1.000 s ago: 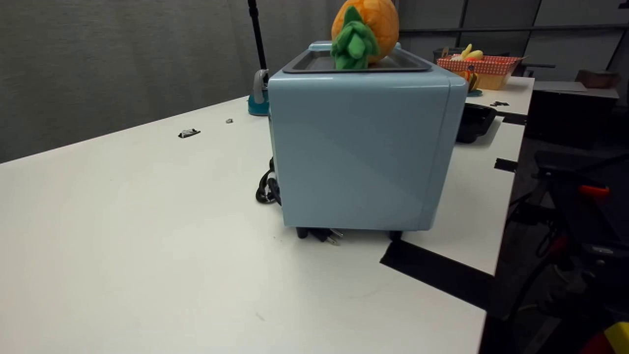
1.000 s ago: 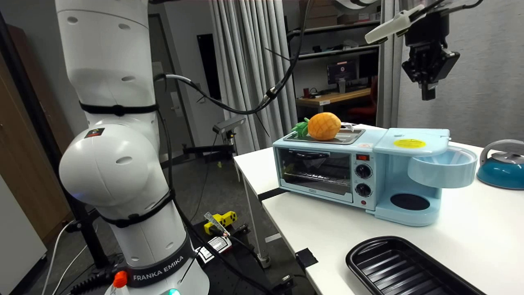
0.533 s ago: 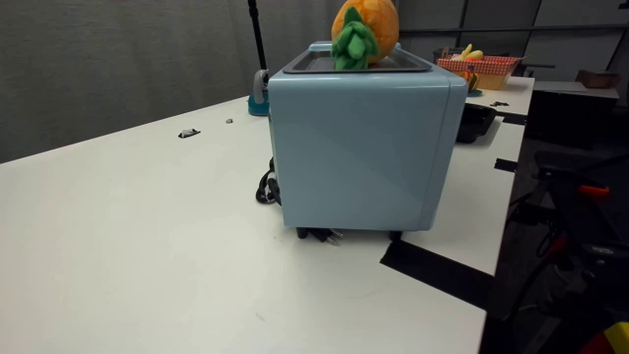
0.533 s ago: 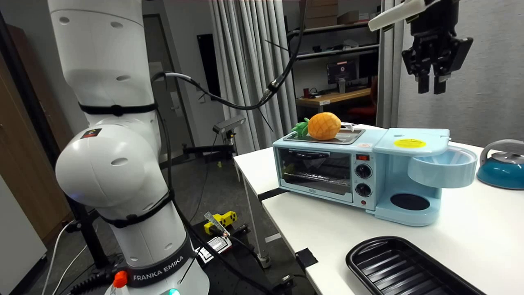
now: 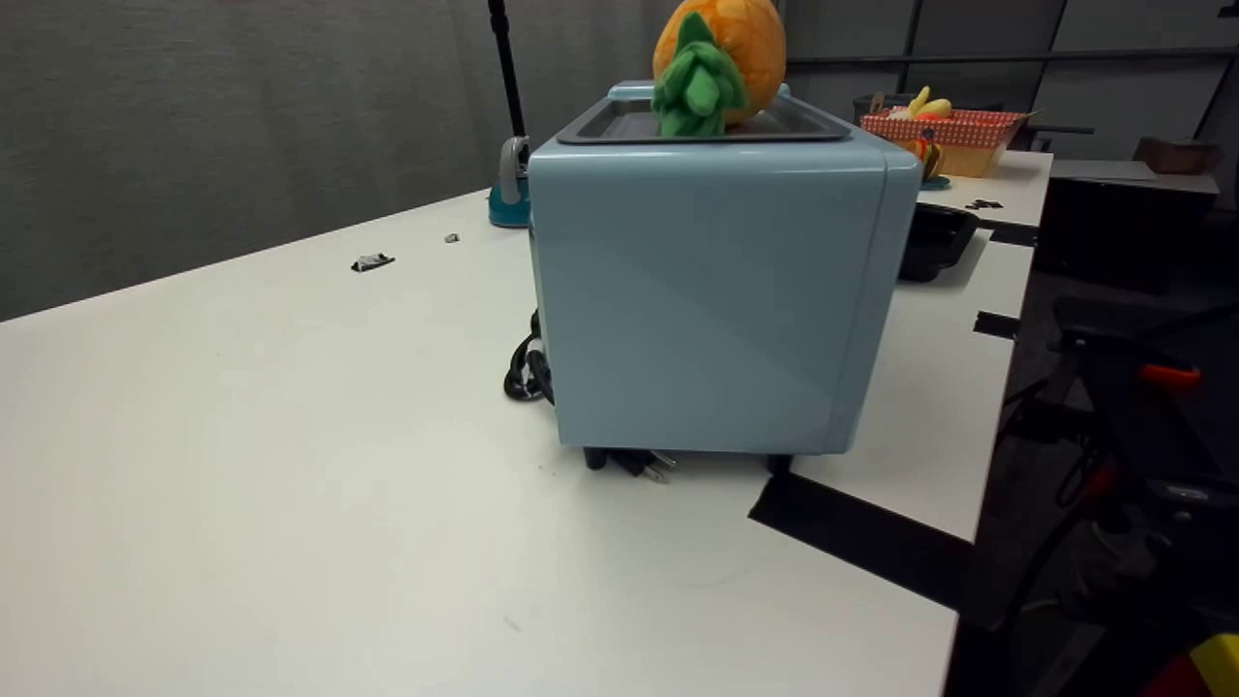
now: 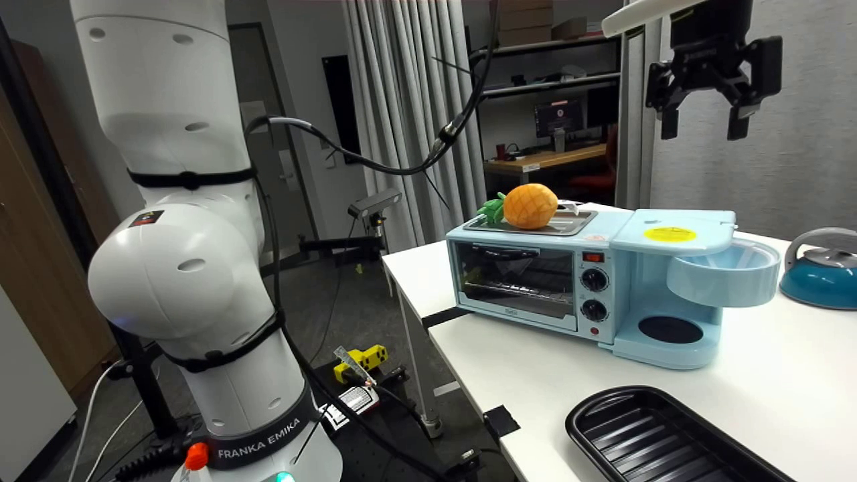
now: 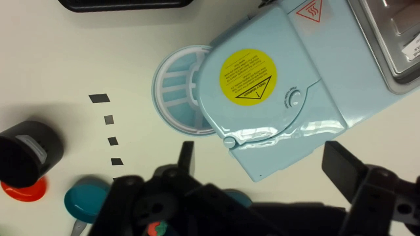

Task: Press the button on the top of the toaster oven

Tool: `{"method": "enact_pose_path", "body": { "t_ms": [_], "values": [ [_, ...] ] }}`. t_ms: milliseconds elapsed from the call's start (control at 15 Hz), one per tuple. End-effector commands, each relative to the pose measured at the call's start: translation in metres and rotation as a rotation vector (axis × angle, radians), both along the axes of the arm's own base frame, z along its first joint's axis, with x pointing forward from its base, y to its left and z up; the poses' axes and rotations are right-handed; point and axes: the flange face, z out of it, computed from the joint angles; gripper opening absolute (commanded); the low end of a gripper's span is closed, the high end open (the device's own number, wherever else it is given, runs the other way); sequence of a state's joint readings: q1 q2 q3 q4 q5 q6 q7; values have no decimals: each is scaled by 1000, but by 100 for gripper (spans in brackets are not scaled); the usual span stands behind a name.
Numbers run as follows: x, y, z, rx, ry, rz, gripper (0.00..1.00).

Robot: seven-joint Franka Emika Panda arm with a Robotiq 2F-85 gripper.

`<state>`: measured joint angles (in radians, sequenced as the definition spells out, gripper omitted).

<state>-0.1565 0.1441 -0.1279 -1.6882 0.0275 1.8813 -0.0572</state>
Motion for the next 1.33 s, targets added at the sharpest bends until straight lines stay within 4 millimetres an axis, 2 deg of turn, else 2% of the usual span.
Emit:
{"method": "enact_pose_path", "body": {
  "t_ms": [0,67,133,1267],
  "values": [
    [-10,-4,10,39,8,30,100],
    [-11,-5,10,42,12,33,100],
    [-3,-2,1,6,13,12,100],
    [-4,-2,2,8,15,15,100]
  ]
}}
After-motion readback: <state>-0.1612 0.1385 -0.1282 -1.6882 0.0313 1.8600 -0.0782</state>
